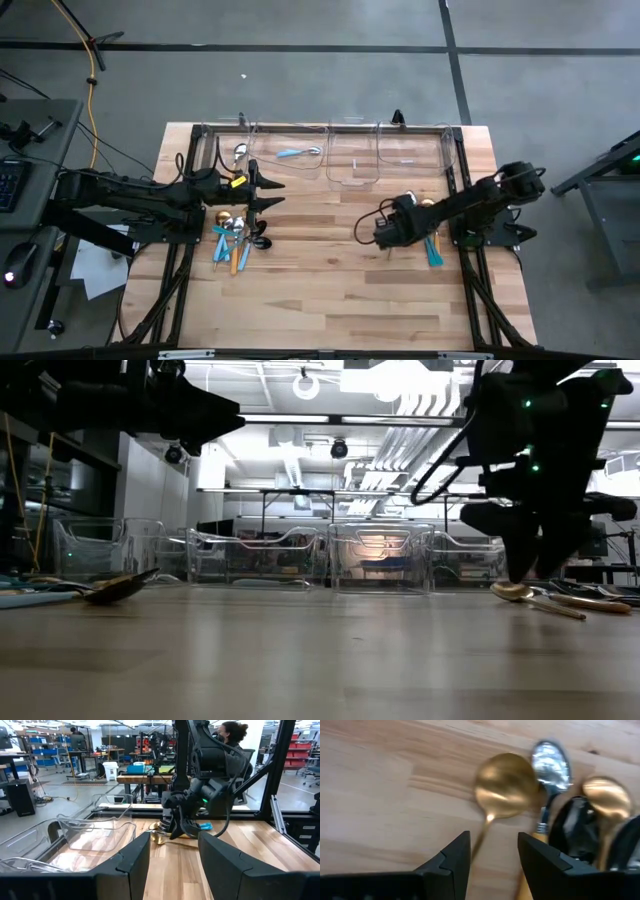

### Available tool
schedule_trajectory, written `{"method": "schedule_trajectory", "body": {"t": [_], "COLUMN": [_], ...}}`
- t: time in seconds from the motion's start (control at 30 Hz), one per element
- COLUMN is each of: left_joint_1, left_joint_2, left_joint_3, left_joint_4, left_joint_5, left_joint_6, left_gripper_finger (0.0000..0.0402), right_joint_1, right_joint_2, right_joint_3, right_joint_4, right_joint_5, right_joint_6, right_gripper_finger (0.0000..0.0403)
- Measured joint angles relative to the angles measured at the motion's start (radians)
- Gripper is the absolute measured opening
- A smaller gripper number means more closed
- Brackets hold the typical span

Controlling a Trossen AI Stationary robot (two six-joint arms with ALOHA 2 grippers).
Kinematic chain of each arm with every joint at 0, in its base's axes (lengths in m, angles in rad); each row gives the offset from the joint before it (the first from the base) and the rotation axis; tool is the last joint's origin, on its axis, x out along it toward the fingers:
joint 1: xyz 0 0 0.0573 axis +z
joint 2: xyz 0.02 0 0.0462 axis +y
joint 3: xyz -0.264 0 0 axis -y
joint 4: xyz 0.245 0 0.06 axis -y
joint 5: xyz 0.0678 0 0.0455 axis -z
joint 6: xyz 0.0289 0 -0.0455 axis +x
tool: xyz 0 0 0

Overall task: Sort silverware by color (type)
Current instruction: Put the gold spoon into the right transparent bin

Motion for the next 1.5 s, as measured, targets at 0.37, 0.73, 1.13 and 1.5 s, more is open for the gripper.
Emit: {"method": "schedule_trajectory", "body": {"t": [0.37, 0.73, 1.13, 1.5], "left_joint_1": [0.000, 0.000, 0.000, 0.000], "left_joint_2": [0.000, 0.000, 0.000, 0.000], "left_joint_3": [0.000, 0.000, 0.000, 0.000], "left_joint_4": [0.000, 0.000, 0.000, 0.000], "left_joint_5": [0.000, 0.000, 0.000, 0.000], "left_joint_6": [-0.001, -0.002, -0.002, -0.002], "left_gripper_finger": [0.0156, 0.0156, 0.0156, 0.0156], "right_joint_1": [0.009, 0.010, 0.011, 0.093], "right_joint_2": [0.080, 0.141, 0.144, 0.064], "right_joint_3": [-0.001, 0.003, 0.000, -0.003], "right_joint_4": [0.050, 0.098, 0.087, 0.007], "right_joint_5": [0.020, 0.027, 0.035, -0.036], "right_joint_6": [0.052, 0.073, 0.047, 0.002], "right_gripper_finger": [0.0149, 0.0126, 0.0014, 0.0003]}}
